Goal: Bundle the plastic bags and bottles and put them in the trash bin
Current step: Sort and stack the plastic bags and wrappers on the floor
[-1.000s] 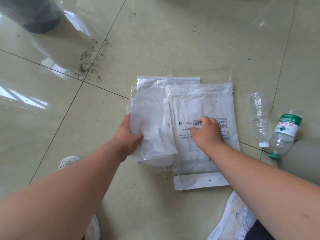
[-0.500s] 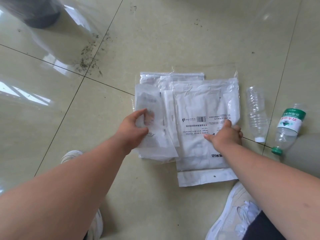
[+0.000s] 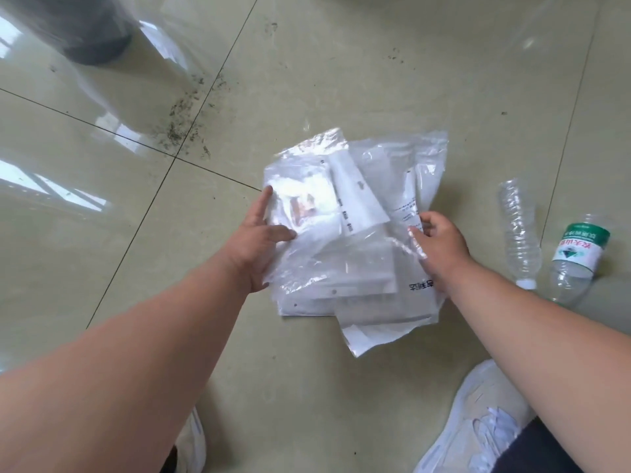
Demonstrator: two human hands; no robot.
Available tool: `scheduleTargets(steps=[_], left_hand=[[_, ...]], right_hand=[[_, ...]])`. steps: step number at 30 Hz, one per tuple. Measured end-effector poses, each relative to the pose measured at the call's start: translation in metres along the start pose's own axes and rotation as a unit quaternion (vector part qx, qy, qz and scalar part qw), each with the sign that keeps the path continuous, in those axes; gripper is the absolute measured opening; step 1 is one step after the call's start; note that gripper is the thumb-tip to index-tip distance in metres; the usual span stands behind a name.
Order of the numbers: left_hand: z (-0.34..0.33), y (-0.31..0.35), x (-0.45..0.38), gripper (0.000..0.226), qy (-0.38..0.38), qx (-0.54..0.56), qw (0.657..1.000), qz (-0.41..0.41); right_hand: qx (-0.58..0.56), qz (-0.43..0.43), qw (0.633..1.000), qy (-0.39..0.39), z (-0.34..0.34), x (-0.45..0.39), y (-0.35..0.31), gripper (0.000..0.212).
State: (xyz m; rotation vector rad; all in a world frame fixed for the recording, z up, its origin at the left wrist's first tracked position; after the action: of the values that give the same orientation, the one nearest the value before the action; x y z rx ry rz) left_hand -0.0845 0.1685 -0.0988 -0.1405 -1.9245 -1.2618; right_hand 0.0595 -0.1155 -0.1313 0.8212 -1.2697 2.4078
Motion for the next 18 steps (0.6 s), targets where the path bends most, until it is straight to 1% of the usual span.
scheduleTargets(steps=[1,2,3,4,5,6,8,10,11,12,13,14,15,16,17,18], left_hand=[[-0.006,0.001,0.001,0.108,-0.016,0.025,0.999,0.019],[-0.011,0.0,0.001,0.114,-0.023,0.022,0.999,0.027],[-0.015,-0.002,0.001,0.119,-0.019,-0.018,0.999,0.023],[-0.015,-0.005,0.0,0.123,0.001,-0.078,0.997,0.023],[-0.014,-0.008,-0.001,0.125,0.027,-0.138,0.99,0.02],[-0.012,-0.01,0.0,0.126,0.053,-0.176,0.983,0.021],[-0.005,-0.017,0.001,0.123,0.087,-0.21,0.973,0.039],[0.003,-0.024,0.001,0.111,0.088,-0.208,0.971,0.076],[0.006,-0.027,0.001,0.093,0.08,-0.202,0.973,0.083],[0.008,-0.026,0.002,0.069,0.077,-0.201,0.973,0.078],[0.011,-0.024,0.003,0.05,0.083,-0.211,0.971,0.071],[0.016,-0.022,0.003,0.042,0.091,-0.226,0.968,0.062],[0.02,-0.021,0.002,0.04,0.099,-0.236,0.965,0.052],[0.024,-0.02,0.001,0.04,0.107,-0.243,0.963,0.044],[0.029,-0.02,-0.001,0.04,0.12,-0.249,0.96,0.04],[0.033,-0.019,-0.001,0.04,0.133,-0.251,0.958,0.041]], right_hand=[[-0.055,-0.041,0.997,-0.037,-0.007,0.002,-0.001,0.016],[-0.131,-0.1,0.982,-0.089,-0.017,0.005,-0.001,0.015],[-0.202,-0.161,0.956,-0.138,-0.026,0.011,-0.002,0.019],[-0.258,-0.191,0.933,-0.163,-0.035,0.014,-0.002,0.023],[-0.284,-0.187,0.925,-0.167,-0.041,0.016,-0.004,0.023],[-0.293,-0.174,0.927,-0.157,-0.045,0.019,-0.007,0.025],[-0.288,-0.156,0.934,-0.141,-0.049,0.023,-0.01,0.031],[-0.276,-0.144,0.939,-0.146,-0.052,0.023,-0.01,0.027],[-0.264,-0.143,0.94,-0.163,-0.053,0.023,-0.009,0.025],[-0.255,-0.153,0.938,-0.176,-0.055,0.024,-0.008,0.024],[-0.247,-0.158,0.937,-0.188,-0.057,0.025,-0.008,0.023],[-0.229,-0.156,0.943,-0.184,-0.057,0.025,-0.006,0.02],[-0.197,-0.139,0.957,-0.163,-0.055,0.024,-0.007,0.019],[-0.153,-0.115,0.974,-0.119,-0.05,0.02,-0.007,0.021],[-0.095,-0.095,0.989,-0.062,-0.043,0.014,-0.004,0.027],[-0.028,-0.083,0.996,-0.001,-0.035,0.009,0.0,0.035]])
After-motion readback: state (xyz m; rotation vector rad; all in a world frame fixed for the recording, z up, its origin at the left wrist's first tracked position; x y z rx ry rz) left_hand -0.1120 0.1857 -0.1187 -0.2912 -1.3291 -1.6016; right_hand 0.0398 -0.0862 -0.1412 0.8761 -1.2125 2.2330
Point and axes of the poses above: each hand's wrist, its own x-axis away from the middle knuckle, its own z-axis out of the back of the hand, y = z × x, the point moved 4 cm from there along -x, towards the middle knuckle, and after that the axes turned 7 degrees about -z, right-handed, at the moved point
